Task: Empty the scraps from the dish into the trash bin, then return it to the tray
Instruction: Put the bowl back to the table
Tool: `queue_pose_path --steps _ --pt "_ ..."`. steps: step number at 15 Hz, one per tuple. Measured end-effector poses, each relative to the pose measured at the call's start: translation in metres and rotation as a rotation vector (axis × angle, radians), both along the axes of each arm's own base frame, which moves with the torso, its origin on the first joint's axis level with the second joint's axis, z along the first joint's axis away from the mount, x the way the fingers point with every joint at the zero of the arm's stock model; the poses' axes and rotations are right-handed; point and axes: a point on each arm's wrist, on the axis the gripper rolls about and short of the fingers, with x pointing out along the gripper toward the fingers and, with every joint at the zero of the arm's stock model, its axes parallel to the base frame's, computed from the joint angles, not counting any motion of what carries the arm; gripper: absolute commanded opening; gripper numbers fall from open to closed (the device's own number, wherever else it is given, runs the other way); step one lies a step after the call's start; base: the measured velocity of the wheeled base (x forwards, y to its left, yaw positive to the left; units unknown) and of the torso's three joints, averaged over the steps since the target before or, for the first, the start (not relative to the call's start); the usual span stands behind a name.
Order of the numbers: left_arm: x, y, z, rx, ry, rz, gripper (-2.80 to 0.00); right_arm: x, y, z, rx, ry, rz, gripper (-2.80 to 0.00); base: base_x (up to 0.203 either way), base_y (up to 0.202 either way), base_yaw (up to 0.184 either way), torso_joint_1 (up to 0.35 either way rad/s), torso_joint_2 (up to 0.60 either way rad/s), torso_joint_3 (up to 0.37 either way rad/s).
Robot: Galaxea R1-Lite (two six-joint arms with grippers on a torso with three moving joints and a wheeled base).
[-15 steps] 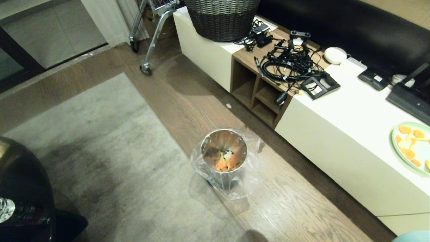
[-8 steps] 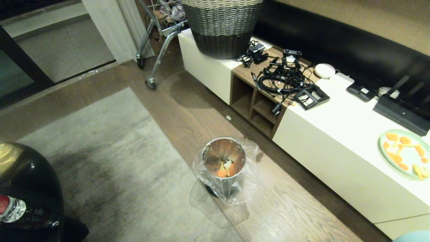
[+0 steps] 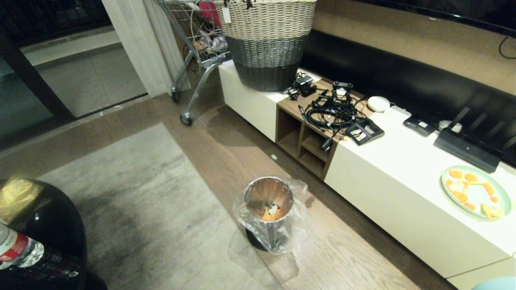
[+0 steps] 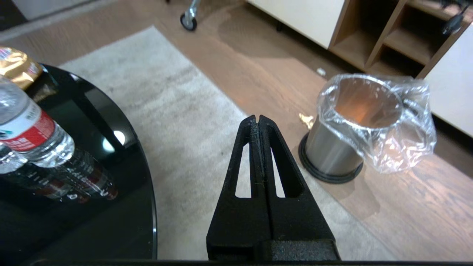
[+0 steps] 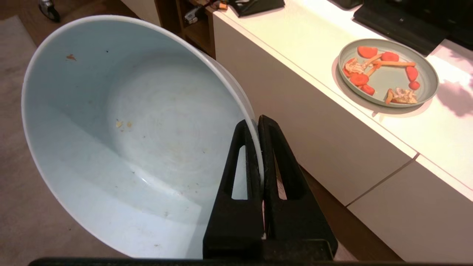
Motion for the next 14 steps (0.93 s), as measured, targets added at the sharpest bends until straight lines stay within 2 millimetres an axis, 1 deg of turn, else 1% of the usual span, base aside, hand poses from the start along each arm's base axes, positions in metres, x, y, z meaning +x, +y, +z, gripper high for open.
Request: queue_pose_path --steps 10,14 --pt "0.0 0.0 0.0 0.0 0.0 -0.001 -2.8 0.0 0.0 0.0001 0.0 0.0 0.0 -2.8 0.0 0.0 0.0 0.001 0.0 0.2" --pt "0.0 0.0 0.0 0.0 0.0 -0.001 -2.8 0.0 0.0 0.0001 0.0 0.0 0.0 -2.8 0.0 0.0 0.0 0.005 0.0 0.06"
